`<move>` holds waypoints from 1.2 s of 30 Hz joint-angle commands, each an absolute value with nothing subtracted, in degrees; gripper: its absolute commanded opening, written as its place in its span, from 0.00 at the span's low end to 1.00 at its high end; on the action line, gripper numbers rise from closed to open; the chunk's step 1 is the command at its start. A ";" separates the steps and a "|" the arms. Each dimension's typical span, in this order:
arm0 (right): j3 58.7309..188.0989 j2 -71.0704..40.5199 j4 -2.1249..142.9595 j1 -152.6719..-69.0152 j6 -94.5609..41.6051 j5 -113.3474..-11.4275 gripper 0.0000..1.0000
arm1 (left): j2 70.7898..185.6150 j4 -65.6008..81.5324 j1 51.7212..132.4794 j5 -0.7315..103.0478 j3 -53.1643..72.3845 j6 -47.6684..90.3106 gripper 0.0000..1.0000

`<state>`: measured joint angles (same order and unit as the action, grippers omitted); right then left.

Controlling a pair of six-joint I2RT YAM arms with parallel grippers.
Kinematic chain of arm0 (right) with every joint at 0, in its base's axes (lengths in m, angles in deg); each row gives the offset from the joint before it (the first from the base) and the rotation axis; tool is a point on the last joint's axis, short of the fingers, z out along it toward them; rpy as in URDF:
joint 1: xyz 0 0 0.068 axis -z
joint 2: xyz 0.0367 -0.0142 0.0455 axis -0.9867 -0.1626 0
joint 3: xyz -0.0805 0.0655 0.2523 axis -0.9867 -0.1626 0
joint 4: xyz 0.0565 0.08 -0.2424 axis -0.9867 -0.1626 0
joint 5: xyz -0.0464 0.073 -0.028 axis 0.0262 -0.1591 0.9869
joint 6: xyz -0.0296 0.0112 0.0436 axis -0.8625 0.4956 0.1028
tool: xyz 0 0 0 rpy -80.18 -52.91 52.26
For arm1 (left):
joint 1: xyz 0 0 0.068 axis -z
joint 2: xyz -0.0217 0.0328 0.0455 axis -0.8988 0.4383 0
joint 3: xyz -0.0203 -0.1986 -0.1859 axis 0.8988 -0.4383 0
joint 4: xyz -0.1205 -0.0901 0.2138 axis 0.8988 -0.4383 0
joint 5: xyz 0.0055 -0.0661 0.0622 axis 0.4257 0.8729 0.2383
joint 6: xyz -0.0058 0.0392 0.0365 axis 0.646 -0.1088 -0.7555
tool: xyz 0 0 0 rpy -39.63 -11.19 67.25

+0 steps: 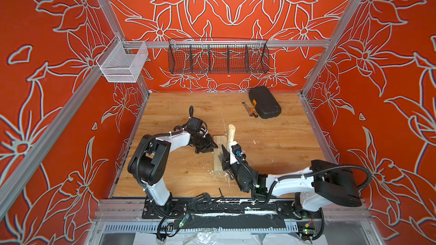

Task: Use a claw hammer to pull out a nail
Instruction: Remove the nail from the mounting plate.

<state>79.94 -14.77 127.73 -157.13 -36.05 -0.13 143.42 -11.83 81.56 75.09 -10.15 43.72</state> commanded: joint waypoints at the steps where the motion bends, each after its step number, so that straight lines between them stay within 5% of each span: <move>1: 81.03 -17.47 120.65 -158.13 -36.19 0.49 0.00 | 146.37 -14.86 81.92 69.84 -10.37 44.63 0.31; 36: 93.83 -24.97 121.68 -148.18 -37.26 -4.67 0.00 | 150.74 -17.94 81.76 68.02 -2.15 42.56 0.31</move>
<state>92.18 -23.60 119.16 -149.04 -36.90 -4.37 147.91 -17.19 81.72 69.52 -1.26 42.86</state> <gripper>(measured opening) 0.248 0.308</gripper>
